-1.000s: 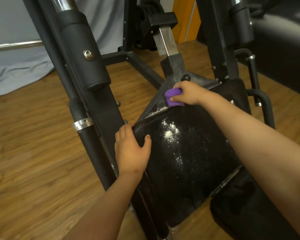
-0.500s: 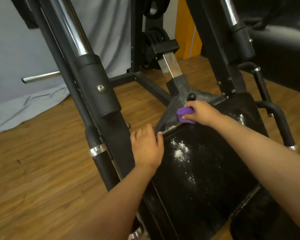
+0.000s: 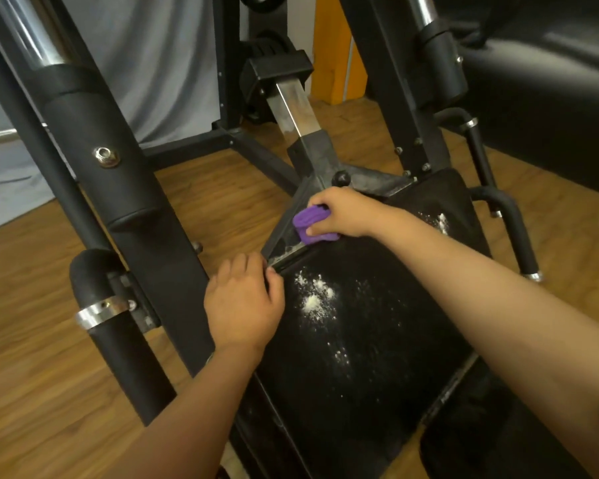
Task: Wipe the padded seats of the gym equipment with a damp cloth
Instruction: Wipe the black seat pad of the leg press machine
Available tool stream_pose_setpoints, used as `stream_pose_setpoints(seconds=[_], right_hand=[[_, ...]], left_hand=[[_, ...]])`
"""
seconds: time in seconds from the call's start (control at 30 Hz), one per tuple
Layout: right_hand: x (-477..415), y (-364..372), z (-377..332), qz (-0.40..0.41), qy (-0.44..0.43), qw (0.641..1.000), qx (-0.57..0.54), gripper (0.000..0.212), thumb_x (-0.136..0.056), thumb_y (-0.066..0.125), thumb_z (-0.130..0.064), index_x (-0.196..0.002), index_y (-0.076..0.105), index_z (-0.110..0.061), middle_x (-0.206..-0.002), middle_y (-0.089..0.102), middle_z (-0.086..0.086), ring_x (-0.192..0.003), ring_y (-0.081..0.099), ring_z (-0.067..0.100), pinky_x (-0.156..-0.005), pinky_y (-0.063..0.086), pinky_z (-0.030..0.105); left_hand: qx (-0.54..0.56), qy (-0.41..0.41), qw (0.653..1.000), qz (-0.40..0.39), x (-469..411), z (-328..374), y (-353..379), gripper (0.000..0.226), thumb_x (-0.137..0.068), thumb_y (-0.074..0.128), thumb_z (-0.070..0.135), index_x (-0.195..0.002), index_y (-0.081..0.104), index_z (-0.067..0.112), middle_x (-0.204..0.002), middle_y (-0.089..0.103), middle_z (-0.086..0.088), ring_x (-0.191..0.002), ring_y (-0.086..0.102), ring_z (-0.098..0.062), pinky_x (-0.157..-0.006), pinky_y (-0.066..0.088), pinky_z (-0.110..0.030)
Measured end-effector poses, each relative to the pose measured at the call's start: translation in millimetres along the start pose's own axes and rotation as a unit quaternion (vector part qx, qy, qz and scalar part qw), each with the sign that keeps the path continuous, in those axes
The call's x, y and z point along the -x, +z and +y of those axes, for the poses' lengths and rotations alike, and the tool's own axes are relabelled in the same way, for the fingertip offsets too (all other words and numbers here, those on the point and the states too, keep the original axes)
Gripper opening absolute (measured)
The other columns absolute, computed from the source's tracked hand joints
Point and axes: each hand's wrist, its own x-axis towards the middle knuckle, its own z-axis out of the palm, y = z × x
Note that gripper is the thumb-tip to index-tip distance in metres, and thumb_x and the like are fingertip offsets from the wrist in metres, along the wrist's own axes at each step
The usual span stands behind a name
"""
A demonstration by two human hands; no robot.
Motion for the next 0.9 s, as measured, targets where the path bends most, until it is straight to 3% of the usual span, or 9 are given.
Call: stream_pose_setpoints(seconds=[0.3, 0.43, 0.67, 0.8, 0.9], right_hand=[[-1, -33, 62, 0.068, 0.068, 0.995, 0.034, 0.022, -0.083, 0.073, -0.025, -0.098, 0.065, -0.012, -0.085, 0.058, 0.001, -0.083, 0.055, 0.019, -0.071, 0.036, 0.028], [-6, -38, 77, 0.087, 0.091, 0.991, 0.050, 0.026, -0.081, 0.075, -0.026, -0.097, 0.065, -0.008, -0.088, 0.061, 0.005, -0.086, 0.057, 0.024, -0.071, 0.042, 0.032], [-8, -37, 51, -0.048, 0.029, 0.998, -0.007, 0.006, -0.084, 0.069, -0.017, -0.089, 0.068, -0.016, -0.083, 0.065, 0.003, -0.076, 0.059, 0.014, -0.072, 0.043, 0.031], [-9, -49, 74, -0.023, 0.046, 0.999, -0.002, 0.006, -0.083, 0.071, -0.020, -0.085, 0.068, -0.015, -0.082, 0.066, 0.005, -0.079, 0.060, 0.020, -0.077, 0.044, 0.037], [-7, -64, 100, 0.016, 0.085, 0.996, 0.023, 0.008, -0.083, 0.071, -0.016, -0.086, 0.064, -0.020, -0.083, 0.063, 0.000, -0.082, 0.059, 0.020, -0.075, 0.042, 0.033]], left_hand=[[-0.013, 0.011, 1.000, 0.008, 2, 1, 0, 0.022, -0.089, 0.044, 0.028, -0.079, 0.056, 0.013, -0.073, 0.054, -0.003, -0.068, 0.051, -0.023, -0.057, 0.034, -0.032], [-0.006, 0.004, 1.000, 0.008, 2, 1, 1, 0.024, -0.090, 0.042, 0.030, -0.080, 0.057, 0.014, -0.073, 0.054, -0.001, -0.068, 0.050, -0.021, -0.057, 0.035, -0.032], [-0.008, 0.007, 1.000, 0.011, 2, 2, -1, 0.024, -0.089, 0.042, 0.029, -0.079, 0.057, 0.013, -0.073, 0.053, -0.002, -0.068, 0.050, -0.021, -0.057, 0.031, -0.030], [0.003, 0.004, 1.000, 0.010, 3, 2, -3, 0.024, -0.089, 0.042, 0.029, -0.079, 0.057, 0.014, -0.072, 0.053, 0.000, -0.067, 0.049, -0.020, -0.057, 0.030, -0.029], [0.010, 0.003, 1.000, 0.011, 2, 2, -3, 0.025, -0.089, 0.041, 0.030, -0.079, 0.058, 0.015, -0.072, 0.053, 0.001, -0.067, 0.049, -0.019, -0.056, 0.030, -0.028]])
